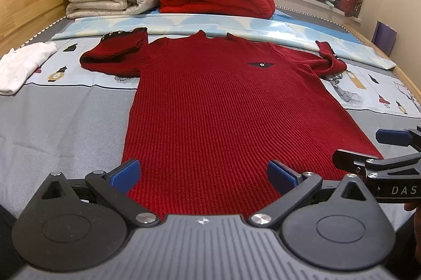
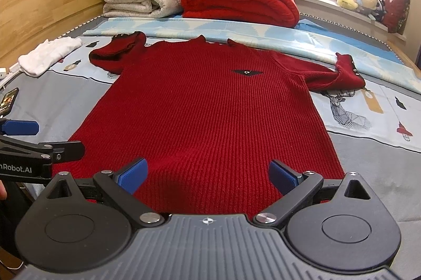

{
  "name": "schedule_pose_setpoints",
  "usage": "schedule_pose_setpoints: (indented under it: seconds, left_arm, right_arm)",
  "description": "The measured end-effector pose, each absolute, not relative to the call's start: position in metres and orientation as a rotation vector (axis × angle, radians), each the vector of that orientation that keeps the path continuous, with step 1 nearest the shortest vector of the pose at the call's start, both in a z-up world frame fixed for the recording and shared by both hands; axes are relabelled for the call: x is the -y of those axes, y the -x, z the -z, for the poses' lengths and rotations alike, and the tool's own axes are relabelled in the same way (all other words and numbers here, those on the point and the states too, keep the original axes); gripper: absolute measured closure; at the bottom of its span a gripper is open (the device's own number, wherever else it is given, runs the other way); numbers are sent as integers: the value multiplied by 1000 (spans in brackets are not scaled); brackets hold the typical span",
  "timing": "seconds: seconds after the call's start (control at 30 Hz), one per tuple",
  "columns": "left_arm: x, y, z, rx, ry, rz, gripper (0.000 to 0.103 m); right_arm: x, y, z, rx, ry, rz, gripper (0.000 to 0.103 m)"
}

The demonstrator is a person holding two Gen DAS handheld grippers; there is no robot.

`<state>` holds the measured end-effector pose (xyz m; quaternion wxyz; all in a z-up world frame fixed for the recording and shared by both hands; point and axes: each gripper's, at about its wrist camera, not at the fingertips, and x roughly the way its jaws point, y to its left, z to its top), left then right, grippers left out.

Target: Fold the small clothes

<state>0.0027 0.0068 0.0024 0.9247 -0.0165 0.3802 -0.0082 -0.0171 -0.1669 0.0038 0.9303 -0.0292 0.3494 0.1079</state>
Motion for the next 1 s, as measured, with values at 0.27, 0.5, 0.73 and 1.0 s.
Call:
schedule_pose_setpoints:
  seconds: [0.27, 0.5, 0.73, 1.0]
  left_arm:
    - [-8, -3, -2, -784, 34, 13, 1]
    - [-9, -4, -1, -784, 33, 12, 1]
    - [-9, -5, 0, -789, 31, 10, 1]
    - [-8, -5, 0, -791, 30, 10, 1]
  right_arm:
    - [167, 17, -4, -716, 60, -221, 5]
    - [167, 16, -4, -717, 62, -221, 5]
    - [168, 16, -4, -718, 63, -220, 5]
    - [169, 13, -3, -719, 60, -205, 5]
